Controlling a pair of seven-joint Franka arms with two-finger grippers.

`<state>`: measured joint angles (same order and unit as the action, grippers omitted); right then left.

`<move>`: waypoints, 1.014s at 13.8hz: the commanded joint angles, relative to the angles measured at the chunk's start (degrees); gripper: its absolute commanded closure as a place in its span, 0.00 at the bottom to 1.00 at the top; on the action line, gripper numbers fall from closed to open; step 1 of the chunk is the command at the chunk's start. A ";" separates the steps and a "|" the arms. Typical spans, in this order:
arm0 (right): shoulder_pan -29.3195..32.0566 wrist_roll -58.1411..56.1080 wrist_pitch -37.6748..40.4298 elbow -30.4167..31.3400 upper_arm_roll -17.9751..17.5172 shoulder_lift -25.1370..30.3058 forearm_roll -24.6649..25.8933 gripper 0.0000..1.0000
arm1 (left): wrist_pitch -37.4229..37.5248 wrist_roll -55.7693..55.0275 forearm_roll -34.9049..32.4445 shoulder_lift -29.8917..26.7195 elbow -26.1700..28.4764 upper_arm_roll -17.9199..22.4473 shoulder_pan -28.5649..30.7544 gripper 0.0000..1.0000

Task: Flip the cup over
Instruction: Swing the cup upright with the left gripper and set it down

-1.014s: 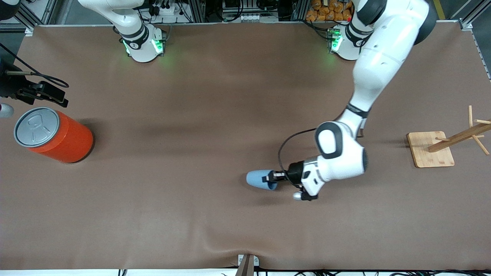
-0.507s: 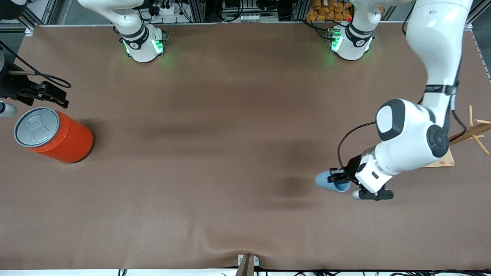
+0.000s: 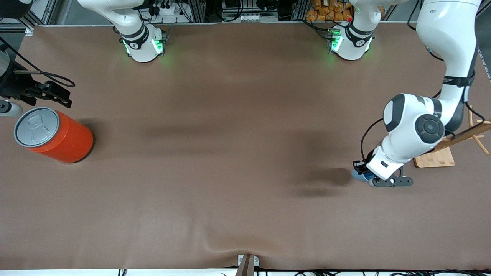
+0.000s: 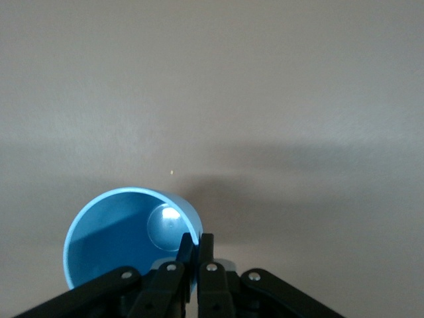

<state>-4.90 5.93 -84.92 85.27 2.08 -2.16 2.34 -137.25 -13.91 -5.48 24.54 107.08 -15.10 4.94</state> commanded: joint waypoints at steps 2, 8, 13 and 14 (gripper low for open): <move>-0.38 0.39 0.46 -1.42 0.11 -0.65 0.74 0.00 | -4.15 -2.43 -1.46 -8.01 10.50 -0.28 1.21 1.00; -0.73 0.39 0.46 -1.42 0.11 -0.65 0.74 0.00 | -10.76 -2.52 -1.55 -10.21 18.33 -0.19 1.21 1.00; -0.64 0.39 0.46 -1.42 0.11 -0.65 0.74 0.00 | -10.76 -2.43 -1.55 -9.42 17.90 -0.28 1.21 0.00; -0.64 0.39 0.46 -1.42 0.11 -0.65 0.74 0.00 | -10.50 -2.35 -1.55 -9.86 17.81 -0.19 1.30 0.00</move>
<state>-5.19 5.93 -84.92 85.24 2.09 -2.16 2.34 -147.21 -14.72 -5.50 16.41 123.81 -15.13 5.78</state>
